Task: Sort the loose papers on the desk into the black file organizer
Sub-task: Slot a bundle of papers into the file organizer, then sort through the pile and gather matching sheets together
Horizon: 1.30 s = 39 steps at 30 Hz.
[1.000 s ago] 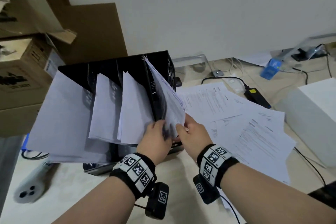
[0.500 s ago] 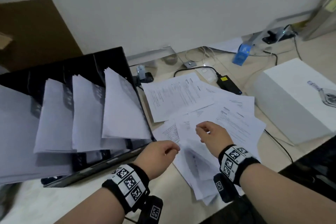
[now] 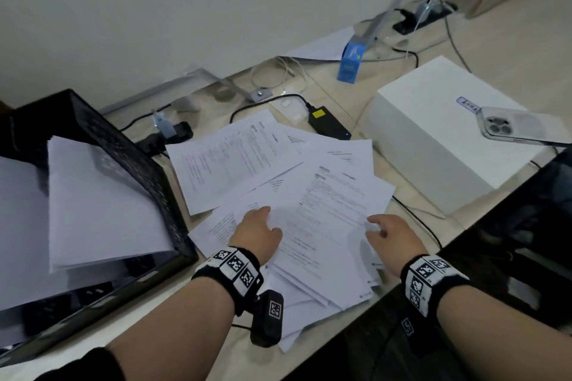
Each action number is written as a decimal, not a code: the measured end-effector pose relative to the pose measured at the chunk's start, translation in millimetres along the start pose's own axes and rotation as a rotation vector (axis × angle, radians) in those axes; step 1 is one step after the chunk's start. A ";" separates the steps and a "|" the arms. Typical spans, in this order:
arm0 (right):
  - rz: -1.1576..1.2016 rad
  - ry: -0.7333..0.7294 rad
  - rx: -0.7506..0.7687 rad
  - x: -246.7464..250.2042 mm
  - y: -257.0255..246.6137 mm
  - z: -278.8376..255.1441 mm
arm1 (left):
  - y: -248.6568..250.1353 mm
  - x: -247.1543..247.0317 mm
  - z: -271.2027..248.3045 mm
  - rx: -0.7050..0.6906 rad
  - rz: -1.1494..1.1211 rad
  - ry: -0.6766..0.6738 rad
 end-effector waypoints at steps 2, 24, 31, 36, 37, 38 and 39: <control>0.008 -0.007 0.013 1.5 5.1 4.2 | 3.8 -8.0 2.9 0.040 -0.004 0.008; 0.833 -0.279 -0.091 17.1 -0.6 42.5 | 13.5 -20.9 0.2 0.103 -0.310 0.161; 0.926 -0.191 -0.070 5.4 -5.2 53.8 | -0.6 -4.3 10.7 0.202 -0.716 0.119; 0.852 0.053 -0.212 18.5 10.9 62.8 | -16.1 -9.2 20.1 0.239 -0.837 0.143; 0.858 0.100 -0.238 22.5 13.8 64.3 | -20.0 -8.6 21.2 0.247 -0.852 0.156; 0.871 0.131 -0.246 26.2 15.9 65.9 | -24.1 -8.4 22.6 0.258 -0.868 0.163; 0.889 0.139 -0.243 28.8 17.5 67.2 | -27.5 -8.1 23.2 0.273 -0.887 0.163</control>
Point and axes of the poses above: each hand's wrist, its own z-axis towards the middle knuckle, its own x-axis out of the back of the hand, y = z × x, the point moved 5 cm from there along z, towards the middle knuckle, and after that the axes turned 11 degrees about -x, right-handed, at the moved point
